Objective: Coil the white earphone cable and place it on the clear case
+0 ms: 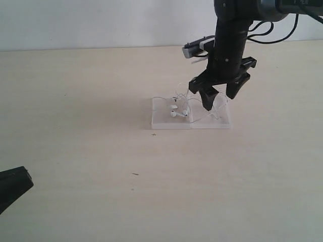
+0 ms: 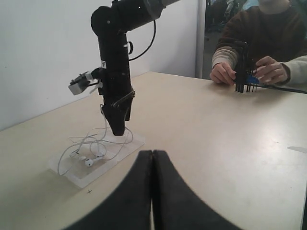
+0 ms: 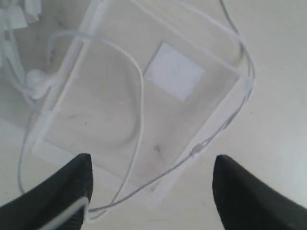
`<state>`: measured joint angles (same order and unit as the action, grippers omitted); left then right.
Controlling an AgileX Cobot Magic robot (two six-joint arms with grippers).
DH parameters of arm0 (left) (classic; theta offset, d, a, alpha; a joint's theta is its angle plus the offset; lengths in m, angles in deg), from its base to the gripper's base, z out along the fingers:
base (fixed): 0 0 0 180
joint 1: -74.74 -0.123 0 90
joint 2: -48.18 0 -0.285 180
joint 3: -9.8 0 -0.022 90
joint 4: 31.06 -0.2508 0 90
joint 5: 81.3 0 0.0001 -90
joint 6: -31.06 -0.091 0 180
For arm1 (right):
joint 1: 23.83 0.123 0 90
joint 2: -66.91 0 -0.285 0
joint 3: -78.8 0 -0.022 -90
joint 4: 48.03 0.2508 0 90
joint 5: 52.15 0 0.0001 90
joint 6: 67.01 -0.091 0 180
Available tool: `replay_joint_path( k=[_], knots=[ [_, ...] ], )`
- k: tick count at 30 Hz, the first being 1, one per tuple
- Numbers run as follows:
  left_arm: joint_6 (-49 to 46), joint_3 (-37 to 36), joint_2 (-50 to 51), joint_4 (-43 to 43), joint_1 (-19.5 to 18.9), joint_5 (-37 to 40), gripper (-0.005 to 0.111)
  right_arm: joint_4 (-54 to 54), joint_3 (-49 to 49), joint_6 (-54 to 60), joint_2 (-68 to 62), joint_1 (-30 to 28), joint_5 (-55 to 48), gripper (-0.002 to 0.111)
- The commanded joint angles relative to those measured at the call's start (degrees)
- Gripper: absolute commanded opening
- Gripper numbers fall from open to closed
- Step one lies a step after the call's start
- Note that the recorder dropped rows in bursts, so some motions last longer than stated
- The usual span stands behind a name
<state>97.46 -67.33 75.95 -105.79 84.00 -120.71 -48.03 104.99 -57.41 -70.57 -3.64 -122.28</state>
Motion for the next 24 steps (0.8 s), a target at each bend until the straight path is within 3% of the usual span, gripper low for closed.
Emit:
replay_joint_path(
  k=[1, 6, 10, 16, 24],
  knots=[
    [0.03, -0.09, -0.33, 0.36, -0.18, 0.03, 0.0, 2.71, 2.83, 5.95, 0.92, -0.15, 0.17, 0.068],
    [0.03, -0.09, -0.33, 0.36, -0.18, 0.03, 0.0, -1.75, 2.83, 19.18, 0.92, 0.12, 0.17, 0.068],
    [0.03, -0.09, -0.33, 0.36, -0.18, 0.03, 0.0, -13.48, 2.83, 26.34, 0.92, 2.23, 0.17, 0.068],
    [0.03, -0.09, -0.33, 0.36, -0.18, 0.03, 0.0, -34.49, 2.83, 26.2, 0.92, 7.25, 0.17, 0.068],
    [0.03, -0.09, -0.33, 0.36, -0.18, 0.03, 0.0, -48.84, 2.83, 22.82, 0.92, 13.93, 0.17, 0.063]
  ],
)
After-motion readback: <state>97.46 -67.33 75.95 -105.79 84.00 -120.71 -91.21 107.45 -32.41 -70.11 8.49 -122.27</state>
